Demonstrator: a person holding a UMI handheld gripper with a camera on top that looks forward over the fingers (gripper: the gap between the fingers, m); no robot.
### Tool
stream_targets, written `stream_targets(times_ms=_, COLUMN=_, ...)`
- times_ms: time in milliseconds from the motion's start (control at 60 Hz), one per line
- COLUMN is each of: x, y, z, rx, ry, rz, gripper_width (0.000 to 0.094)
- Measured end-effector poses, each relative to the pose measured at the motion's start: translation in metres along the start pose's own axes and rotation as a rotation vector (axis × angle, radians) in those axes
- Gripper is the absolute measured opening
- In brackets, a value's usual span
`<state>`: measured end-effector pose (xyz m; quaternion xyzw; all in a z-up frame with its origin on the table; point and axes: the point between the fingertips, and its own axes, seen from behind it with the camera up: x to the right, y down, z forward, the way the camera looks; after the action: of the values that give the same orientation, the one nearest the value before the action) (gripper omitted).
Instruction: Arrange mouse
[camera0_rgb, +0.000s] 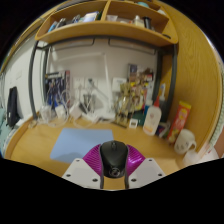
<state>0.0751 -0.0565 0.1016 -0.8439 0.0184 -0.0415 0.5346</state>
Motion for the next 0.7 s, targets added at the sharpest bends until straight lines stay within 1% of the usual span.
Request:
stream_targets(times_ms=117, x=0.008, y=-0.085, z=0.008, rx=0.096, ry=-0.006, rz=0.001, gripper_width=0.0279)
stream_targets(times_ms=150, x=0.004, y=-0.105, z=0.012, rx=0.111, ry=-0.020, rz=-0.005, gripper_width=0.0277)
stream_targets(times_ms=200, x=-0.006, y=-0.127, z=0.021, rx=0.134, ry=-0.043, rz=-0.013, gripper_width=0.0277)
stream_targets(times_ms=267, x=-0.027, y=-0.142, z=0.042, rx=0.135, ry=-0.075, rz=-0.017, gripper_width=0.0276)
stream_targets(times_ms=333, x=-0.053, y=-0.137, z=0.068, rx=0.120, ry=-0.110, rz=-0.009, gripper_width=0.0276)
stream_targets(times_ms=417, x=-0.082, y=-0.119, z=0.099, rx=0.069, ry=-0.139, rz=-0.002, gripper_width=0.0276)
stream_targets(times_ms=550, x=-0.116, y=-0.061, z=0.140, rx=-0.024, ry=-0.176, rz=-0.007, gripper_width=0.0276)
stream_targets(times_ms=700, x=-0.128, y=-0.005, z=0.172, rx=-0.114, ry=-0.178, rz=-0.014, gripper_width=0.0277)
